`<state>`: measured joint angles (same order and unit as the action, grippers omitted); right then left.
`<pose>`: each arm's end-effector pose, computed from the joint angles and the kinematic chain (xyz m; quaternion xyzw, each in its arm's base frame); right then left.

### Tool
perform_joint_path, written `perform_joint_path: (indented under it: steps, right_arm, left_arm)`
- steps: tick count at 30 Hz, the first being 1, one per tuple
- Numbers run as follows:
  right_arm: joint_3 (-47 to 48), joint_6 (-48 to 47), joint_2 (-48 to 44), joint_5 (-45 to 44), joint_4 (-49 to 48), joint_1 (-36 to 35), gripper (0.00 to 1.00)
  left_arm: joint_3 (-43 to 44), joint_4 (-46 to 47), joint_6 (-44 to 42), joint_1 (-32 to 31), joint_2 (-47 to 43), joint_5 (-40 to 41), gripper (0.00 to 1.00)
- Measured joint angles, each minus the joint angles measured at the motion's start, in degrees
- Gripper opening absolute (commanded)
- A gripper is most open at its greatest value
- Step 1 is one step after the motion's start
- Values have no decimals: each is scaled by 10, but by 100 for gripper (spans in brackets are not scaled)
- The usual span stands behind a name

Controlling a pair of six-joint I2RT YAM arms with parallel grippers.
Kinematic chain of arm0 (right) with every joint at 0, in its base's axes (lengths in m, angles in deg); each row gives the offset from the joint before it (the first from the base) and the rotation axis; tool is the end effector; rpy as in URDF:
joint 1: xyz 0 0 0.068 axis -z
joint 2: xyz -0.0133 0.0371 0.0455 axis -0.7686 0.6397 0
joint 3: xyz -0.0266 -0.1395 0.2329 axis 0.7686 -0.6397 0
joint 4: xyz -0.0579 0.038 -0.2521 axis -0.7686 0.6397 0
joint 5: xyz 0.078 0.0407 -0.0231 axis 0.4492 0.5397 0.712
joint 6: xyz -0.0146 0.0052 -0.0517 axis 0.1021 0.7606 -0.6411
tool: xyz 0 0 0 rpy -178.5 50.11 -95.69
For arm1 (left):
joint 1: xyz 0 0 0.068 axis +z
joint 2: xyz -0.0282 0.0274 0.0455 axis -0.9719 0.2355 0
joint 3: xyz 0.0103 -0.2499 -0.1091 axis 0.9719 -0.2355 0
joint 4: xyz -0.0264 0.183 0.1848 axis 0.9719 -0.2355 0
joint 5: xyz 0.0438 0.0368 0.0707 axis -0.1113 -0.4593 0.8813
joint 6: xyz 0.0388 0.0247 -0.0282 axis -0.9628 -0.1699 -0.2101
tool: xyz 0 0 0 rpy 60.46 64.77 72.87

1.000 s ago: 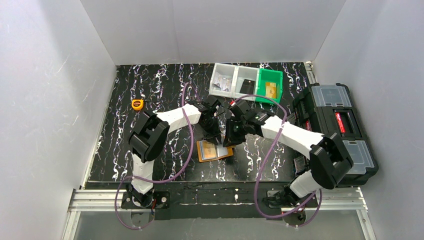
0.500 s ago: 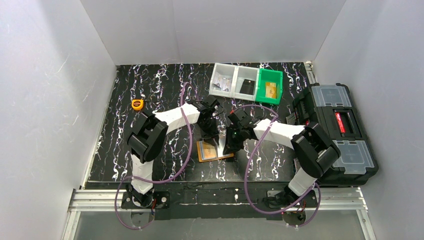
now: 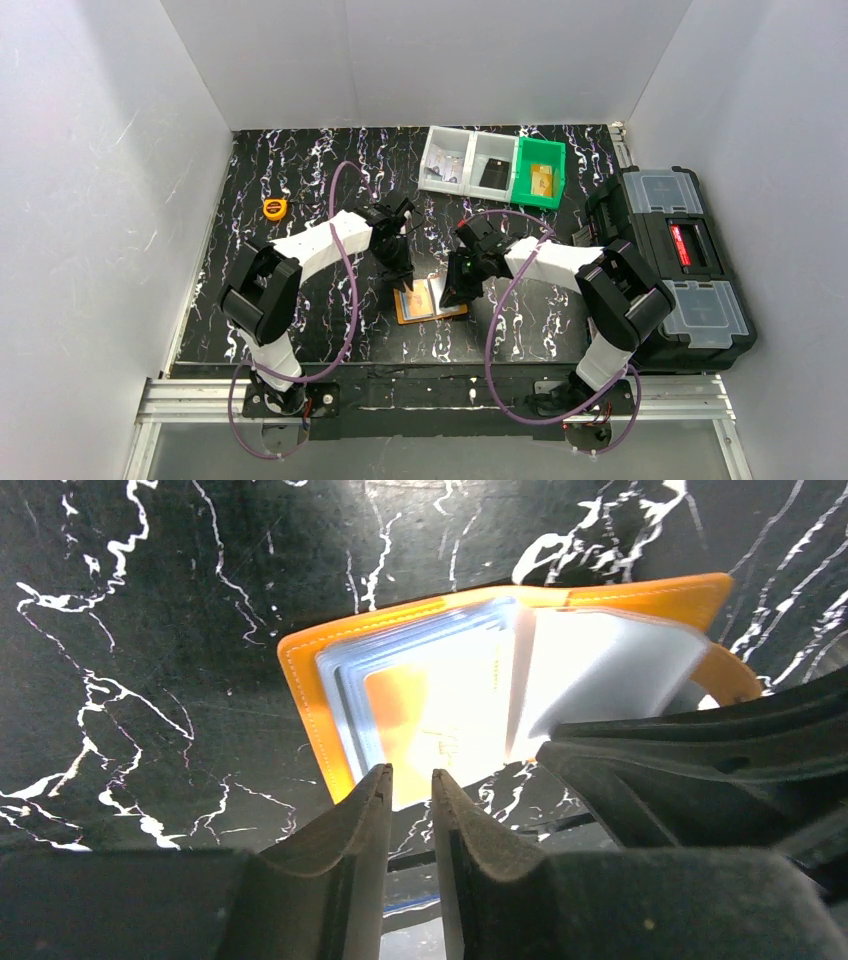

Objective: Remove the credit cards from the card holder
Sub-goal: Remove the credit card from the card holder.

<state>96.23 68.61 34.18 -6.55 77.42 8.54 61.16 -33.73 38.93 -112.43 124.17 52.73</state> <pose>0.2326 0.2216 0.1574 -0.0083 0.9554 0.2831 0.0841 0.2767 -0.2099 0.2032 -0.0357 0.9776 -0.1892 0.0849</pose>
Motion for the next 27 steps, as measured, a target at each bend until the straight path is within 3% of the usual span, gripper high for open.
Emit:
perform_joint_path:
  steps: [11, 27]
  right_arm:
    - [35, 2, 38, 33, -12, 0, 35]
    - [30, 17, 67, 83, -64, 12, 35]
  left_arm:
    - [-17, 11, -3, 0, 14, 2, 13]
    - [-20, 28, 16, 0, 38, -3, 9]
